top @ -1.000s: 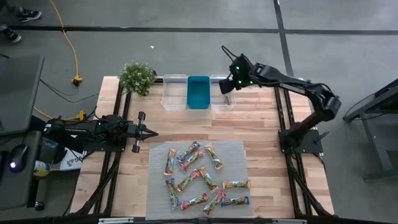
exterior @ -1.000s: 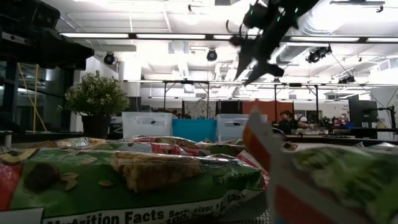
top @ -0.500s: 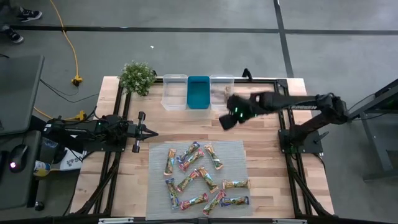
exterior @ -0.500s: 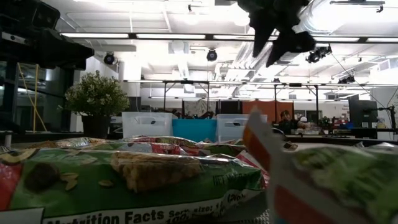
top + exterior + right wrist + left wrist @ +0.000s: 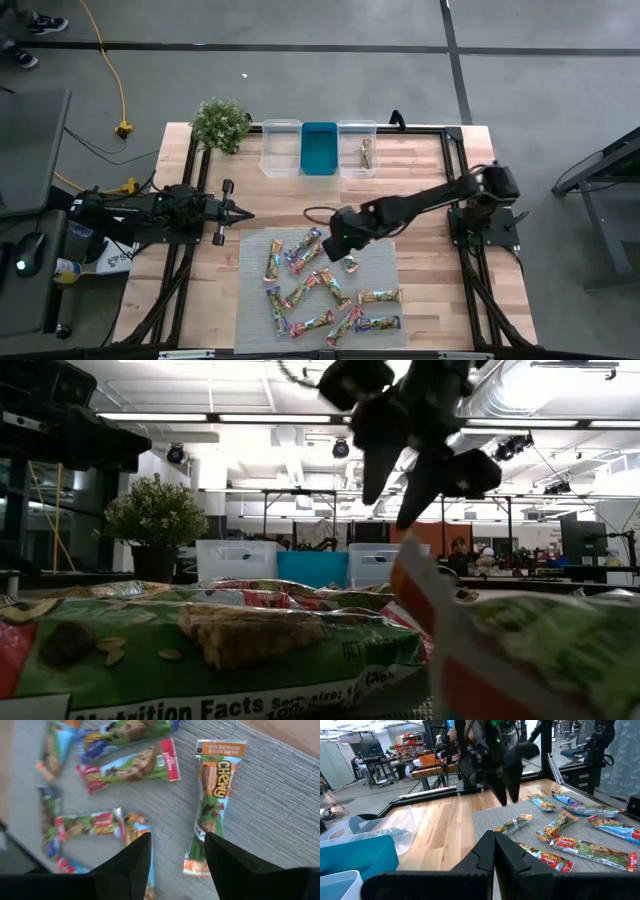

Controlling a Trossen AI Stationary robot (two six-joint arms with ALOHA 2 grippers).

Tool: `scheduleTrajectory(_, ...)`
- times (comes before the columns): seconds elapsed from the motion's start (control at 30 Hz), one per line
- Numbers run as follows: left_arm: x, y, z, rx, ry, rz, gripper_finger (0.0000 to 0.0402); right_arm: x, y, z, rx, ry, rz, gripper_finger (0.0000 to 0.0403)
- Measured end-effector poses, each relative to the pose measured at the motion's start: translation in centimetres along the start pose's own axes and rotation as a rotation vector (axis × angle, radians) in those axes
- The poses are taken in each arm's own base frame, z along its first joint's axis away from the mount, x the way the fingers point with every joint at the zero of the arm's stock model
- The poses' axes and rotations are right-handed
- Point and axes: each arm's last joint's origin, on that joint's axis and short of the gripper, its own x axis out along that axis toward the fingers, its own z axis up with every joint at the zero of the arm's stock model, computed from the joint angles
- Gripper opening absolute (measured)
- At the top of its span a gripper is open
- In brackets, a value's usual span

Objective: Pick and place Granola Bars by type
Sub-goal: Put the orange granola bar into the right transparent bin

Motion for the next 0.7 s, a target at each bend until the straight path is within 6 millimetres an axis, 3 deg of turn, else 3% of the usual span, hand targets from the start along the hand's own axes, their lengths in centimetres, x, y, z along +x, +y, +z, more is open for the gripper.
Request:
scheduleTrajectory(0.37, 0.0, 0.0, 0.0, 0.0, 0.0, 0.0, 0.0001, 3.1, 2.6, 1.9, -0.146, 0.035, -0.315, 0.0169)
scheduleTrajectory(0.7, 0.0, 0.0, 0.0, 0.0, 0.0, 0.0, 0.0001, 6.2, 3.0, 2.9, -0.134, 0.08, -0.357, 0.017)
